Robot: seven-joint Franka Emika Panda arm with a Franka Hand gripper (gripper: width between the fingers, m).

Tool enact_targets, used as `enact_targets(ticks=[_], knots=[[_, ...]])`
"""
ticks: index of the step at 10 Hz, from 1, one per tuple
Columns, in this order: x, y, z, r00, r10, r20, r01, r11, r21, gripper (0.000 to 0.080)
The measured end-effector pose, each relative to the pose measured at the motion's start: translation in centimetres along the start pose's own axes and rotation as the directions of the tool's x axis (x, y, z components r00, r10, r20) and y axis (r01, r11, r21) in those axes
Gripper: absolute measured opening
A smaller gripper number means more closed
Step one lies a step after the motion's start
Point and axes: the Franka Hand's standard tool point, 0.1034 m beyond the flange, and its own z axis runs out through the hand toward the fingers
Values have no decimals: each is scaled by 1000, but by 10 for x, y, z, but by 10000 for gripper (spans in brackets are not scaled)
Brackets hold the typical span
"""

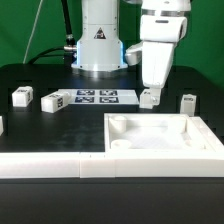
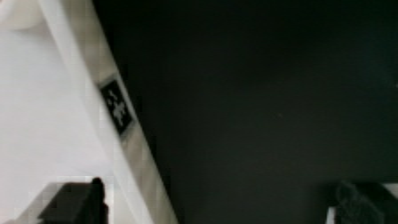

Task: Assemble one leg

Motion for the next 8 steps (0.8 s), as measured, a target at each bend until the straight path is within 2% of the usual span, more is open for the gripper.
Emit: enact_targets(ticks=[2,4,5,6,7,8], knots=[[0,0,1,1000,25,0,-25,1000,1,649],[0,0,1,988,153,0,-153,988,2,649],[1,-2,1,960,280,-5,-280,960,6,649],[5,-14,1,882,470,-6,-470,882,19,649],[12,-25,2,814,580,2,-580,814,26,649],[24,-32,1,712,702,6,-702,712,29,649]])
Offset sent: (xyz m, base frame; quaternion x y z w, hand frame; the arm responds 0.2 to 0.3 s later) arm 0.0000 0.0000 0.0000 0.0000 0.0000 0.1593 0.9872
